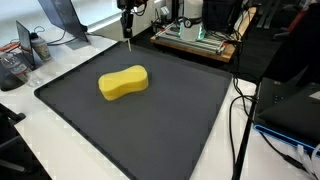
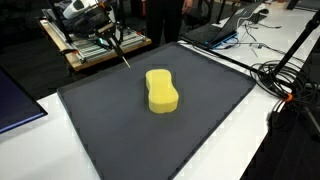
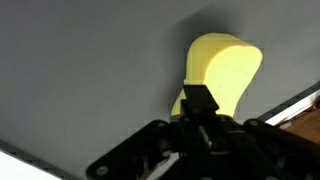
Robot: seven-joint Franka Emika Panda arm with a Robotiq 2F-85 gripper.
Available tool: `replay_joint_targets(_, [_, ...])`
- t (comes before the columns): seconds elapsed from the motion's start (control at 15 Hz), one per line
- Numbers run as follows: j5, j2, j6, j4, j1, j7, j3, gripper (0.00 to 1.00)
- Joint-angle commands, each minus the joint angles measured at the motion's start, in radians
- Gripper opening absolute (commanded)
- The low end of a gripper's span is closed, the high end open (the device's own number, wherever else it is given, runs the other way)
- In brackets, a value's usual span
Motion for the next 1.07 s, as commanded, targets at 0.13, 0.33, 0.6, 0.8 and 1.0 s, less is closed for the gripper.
replay_joint_targets(0.13, [-0.152, -0.076, 0.208, -0.070, -0.033, 0.173, 0.212, 0.03])
replay_joint_targets(0.33, [-0.360, -0.083, 0.267, -0.065, -0.140, 0.332, 0.408, 0.03])
replay_joint_targets(0.6, [-0.616, -0.201, 0.149, -0.054, -0.289, 0.515, 0.627, 0.03])
replay_joint_targets(0.8, [-0.816, -0.249, 0.004, -0.034, -0.109, 0.610, 0.477, 0.03])
replay_joint_targets(1.0, [-0.893, -0.253, -0.158, 0.030, 0.037, 0.596, 0.360, 0.03])
